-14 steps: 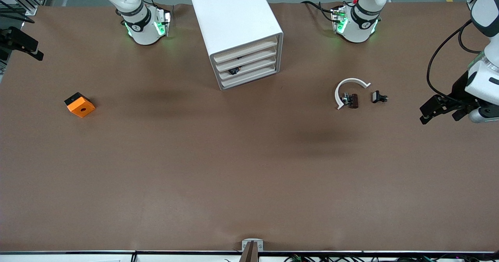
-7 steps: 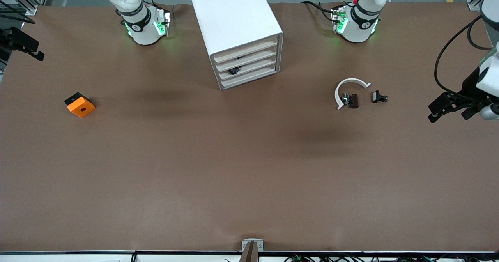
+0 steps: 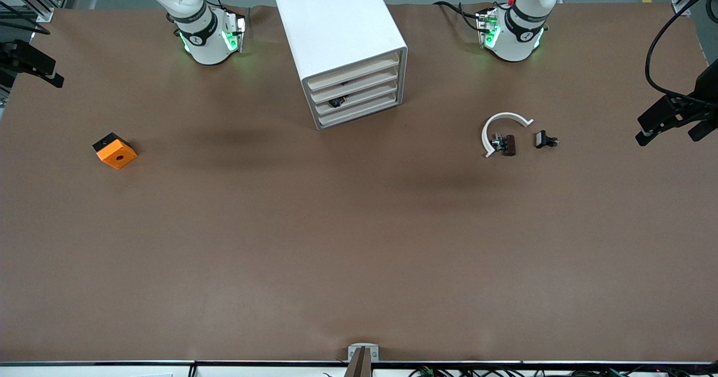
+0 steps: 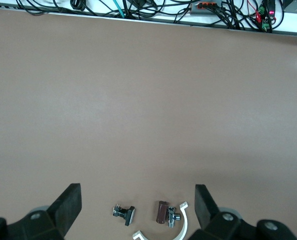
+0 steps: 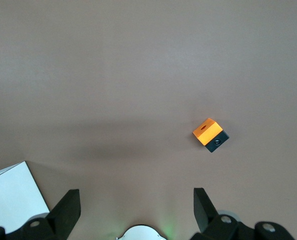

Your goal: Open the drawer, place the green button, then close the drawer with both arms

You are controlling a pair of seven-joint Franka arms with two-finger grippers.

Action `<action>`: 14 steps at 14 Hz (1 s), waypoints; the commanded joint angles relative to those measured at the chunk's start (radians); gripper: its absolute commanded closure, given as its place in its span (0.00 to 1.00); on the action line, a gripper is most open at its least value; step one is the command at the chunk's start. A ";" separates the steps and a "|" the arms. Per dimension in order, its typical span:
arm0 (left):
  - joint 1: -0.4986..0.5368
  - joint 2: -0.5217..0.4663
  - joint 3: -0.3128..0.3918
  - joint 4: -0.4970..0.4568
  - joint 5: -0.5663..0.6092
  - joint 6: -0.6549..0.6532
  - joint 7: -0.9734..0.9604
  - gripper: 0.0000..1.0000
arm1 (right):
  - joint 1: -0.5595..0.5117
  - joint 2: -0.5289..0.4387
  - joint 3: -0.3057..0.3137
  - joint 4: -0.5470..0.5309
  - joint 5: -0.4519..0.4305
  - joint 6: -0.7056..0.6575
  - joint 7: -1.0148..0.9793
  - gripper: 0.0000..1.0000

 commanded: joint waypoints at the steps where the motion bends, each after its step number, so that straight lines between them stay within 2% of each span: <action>1: -0.003 0.006 -0.001 0.027 -0.014 -0.032 0.008 0.00 | -0.010 -0.011 0.002 -0.008 0.019 -0.003 0.003 0.00; 14: 0.000 0.013 0.000 0.030 -0.009 -0.046 0.024 0.00 | -0.010 -0.011 0.002 -0.008 0.019 -0.005 0.000 0.00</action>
